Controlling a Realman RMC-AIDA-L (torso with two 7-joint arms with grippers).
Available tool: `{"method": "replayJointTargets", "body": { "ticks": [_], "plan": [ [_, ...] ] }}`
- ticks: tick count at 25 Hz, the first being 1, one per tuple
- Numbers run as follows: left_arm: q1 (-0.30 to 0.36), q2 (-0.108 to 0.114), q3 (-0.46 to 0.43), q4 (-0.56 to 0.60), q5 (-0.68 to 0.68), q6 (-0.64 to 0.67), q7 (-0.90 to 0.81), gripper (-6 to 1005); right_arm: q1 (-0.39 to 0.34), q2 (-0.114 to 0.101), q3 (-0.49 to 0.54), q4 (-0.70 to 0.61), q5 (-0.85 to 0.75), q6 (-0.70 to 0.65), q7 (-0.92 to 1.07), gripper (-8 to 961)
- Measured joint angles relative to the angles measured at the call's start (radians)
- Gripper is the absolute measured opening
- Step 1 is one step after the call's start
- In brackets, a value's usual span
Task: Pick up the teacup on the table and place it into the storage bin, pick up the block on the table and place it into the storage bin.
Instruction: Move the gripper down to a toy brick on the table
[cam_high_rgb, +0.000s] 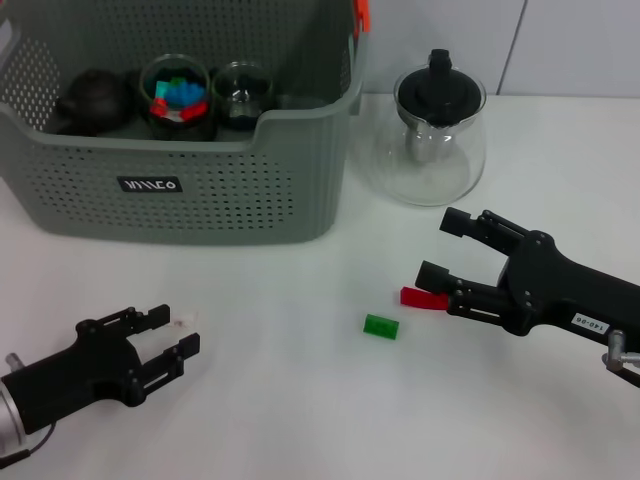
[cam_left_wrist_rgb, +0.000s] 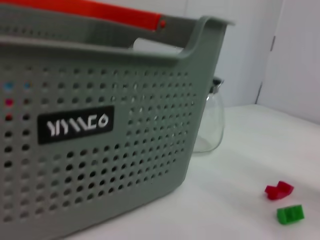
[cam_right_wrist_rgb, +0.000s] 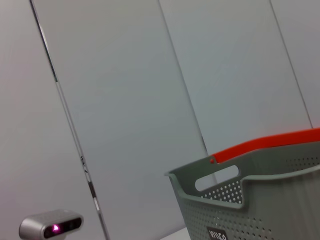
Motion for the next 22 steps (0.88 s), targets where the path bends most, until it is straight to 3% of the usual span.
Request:
{"method": "replayJointTargets", "body": {
  "ticks": [22],
  "plan": [
    [-0.060, 0.002, 0.002, -0.092, -0.055, -0.196, 0.071, 561, -0.001, -0.002, 0.000, 0.007, 0.000, 0.001, 0.000, 945]
  ]
}}
